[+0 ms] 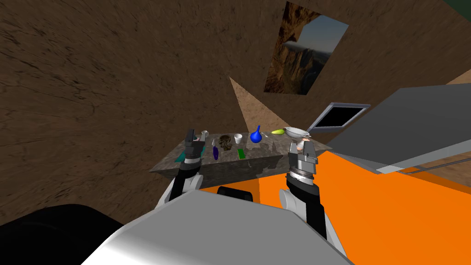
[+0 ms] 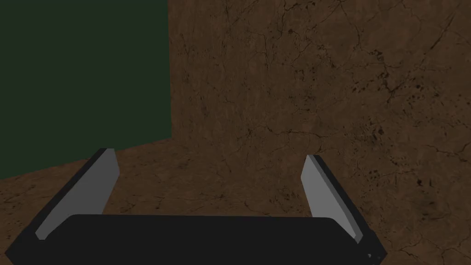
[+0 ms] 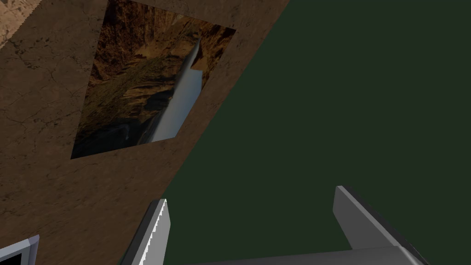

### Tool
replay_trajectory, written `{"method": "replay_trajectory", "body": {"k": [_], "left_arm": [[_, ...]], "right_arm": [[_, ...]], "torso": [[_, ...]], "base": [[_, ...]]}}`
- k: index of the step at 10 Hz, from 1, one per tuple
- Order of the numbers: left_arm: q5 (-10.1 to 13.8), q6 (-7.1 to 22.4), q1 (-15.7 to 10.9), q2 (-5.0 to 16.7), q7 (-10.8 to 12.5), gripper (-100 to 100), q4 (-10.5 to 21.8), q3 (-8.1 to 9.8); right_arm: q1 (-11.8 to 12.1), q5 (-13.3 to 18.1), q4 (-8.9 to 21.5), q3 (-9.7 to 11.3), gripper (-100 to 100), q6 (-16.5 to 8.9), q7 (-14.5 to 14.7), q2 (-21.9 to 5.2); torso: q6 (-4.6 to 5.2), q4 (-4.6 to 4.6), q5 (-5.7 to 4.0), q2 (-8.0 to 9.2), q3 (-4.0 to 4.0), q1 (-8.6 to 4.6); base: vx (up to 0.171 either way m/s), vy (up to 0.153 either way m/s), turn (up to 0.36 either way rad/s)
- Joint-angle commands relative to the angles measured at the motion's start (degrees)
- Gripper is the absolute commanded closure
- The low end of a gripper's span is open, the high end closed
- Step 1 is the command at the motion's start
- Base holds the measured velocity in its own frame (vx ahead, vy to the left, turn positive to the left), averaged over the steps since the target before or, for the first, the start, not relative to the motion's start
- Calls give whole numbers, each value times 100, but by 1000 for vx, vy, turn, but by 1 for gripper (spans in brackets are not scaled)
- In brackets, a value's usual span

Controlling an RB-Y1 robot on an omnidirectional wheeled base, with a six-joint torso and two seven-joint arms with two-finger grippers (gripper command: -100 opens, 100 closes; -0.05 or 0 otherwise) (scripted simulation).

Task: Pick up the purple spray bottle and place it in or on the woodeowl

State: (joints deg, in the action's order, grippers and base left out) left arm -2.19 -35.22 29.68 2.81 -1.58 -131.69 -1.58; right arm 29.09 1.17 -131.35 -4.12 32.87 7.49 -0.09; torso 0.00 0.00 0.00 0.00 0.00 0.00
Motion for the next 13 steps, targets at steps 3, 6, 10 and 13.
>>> {"method": "replay_trajectory", "body": {"k": [3, 6, 10, 13], "left_arm": [[-231, 212, 229, 445, -105, -100, 205, 105], [-536, 487, 573, 853, -251, -100, 484, 251], [-888, 806, 981, 1263, -432, -100, 804, 422], [-1155, 1067, 1247, 1557, -581, -100, 1039, 549]], "right_arm": [[0, 0, 0, 0, 0, 0, 0, 0], [-1, 0, 0, 1, 0, 0, 0, 1], [0, 0, 0, 0, 0, 0, 0, 0], [0, 0, 0, 0, 0, 0, 0, 0]], "torso": [[0, 1, -2, 7, 4, -11], [0, 3, -5, 15, 9, -23], [0, 2, -4, 11, 6, -18], [0, 2, -5, 8, 5, -19]], "base": [[-15, -36, 6], [-34, -64, 3], [-26, -55, 3], [-18, -58, 8]]}}
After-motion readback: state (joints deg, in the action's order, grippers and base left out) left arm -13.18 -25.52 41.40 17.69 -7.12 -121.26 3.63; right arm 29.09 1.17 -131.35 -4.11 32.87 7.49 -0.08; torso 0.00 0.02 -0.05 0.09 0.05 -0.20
